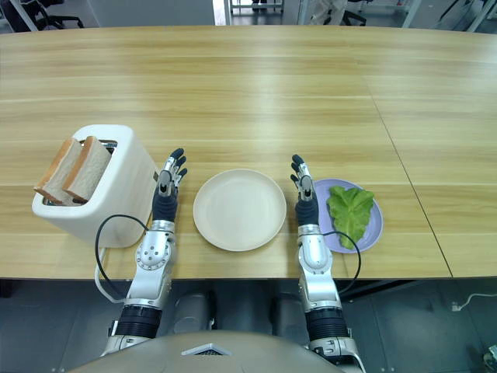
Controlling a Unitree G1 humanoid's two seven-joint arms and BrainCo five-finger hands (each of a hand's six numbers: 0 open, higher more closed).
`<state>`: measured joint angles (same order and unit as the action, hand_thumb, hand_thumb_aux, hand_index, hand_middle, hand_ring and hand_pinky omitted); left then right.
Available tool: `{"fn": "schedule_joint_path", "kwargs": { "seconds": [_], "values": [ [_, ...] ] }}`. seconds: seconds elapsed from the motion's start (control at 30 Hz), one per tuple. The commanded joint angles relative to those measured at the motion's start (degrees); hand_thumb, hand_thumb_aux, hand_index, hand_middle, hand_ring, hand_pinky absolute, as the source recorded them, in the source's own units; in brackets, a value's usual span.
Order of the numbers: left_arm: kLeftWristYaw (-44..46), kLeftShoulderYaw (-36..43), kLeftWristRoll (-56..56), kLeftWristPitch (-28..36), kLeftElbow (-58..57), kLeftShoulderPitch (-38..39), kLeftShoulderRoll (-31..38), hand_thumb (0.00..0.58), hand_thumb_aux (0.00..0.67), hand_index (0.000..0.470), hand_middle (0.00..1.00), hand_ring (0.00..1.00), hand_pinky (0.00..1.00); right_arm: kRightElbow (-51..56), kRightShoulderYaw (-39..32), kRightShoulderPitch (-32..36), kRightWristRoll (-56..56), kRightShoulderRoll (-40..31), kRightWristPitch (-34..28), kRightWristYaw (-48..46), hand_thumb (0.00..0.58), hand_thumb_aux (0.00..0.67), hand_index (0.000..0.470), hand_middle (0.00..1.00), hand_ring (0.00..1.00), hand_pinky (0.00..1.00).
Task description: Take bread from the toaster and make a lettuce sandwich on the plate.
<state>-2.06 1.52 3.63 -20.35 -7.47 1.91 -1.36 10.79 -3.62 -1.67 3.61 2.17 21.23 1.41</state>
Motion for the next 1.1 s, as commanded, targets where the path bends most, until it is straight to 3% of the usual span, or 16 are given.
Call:
{"fn": "schedule_joint_path", "kwargs": {
  "seconds": [0.03, 0.73, 0.93, 1.1],
  "values": [
    [-0.36, 0.25, 0.54, 0.16, 0.83, 0.95, -0.01, 0.000, 0.000, 0.000, 0.00, 0.00, 0.00, 0.78, -0.01, -0.06, -0.14, -0.01, -0.48, -0.22, 0.000, 0.000, 0.000, 0.00, 0.00, 0.00],
    [-0.41, 1.17, 2.43, 1.32, 4.08, 1.53, 0.44, 0.000, 0.000, 0.000, 0.00, 0.00, 0.00, 0.49, 0.25, 0.12, -0.37, -0.04, -0.86, -0.38, 0.000, 0.000, 0.000, 0.00, 0.00, 0.00],
    [-3.78, 0.06, 12.26, 7.81, 18.26, 3.58, 2.81, 0.000, 0.000, 0.000, 0.00, 0.00, 0.00, 0.06, -0.05, -0.23, -0.16, 0.19, -1.01, -0.25, 0.000, 0.000, 0.000, 0.00, 0.00, 0.00],
    [-3.60, -0.34, 26.51, 17.73, 30.24, 4.23, 6.55, 0.000, 0.000, 0.000, 0.00, 0.00, 0.00, -1.03, -0.62, -0.97, -0.03, 0.49, -1.55, -0.40, 0.000, 0.000, 0.000, 0.00, 0.00, 0.00]
  ]
}}
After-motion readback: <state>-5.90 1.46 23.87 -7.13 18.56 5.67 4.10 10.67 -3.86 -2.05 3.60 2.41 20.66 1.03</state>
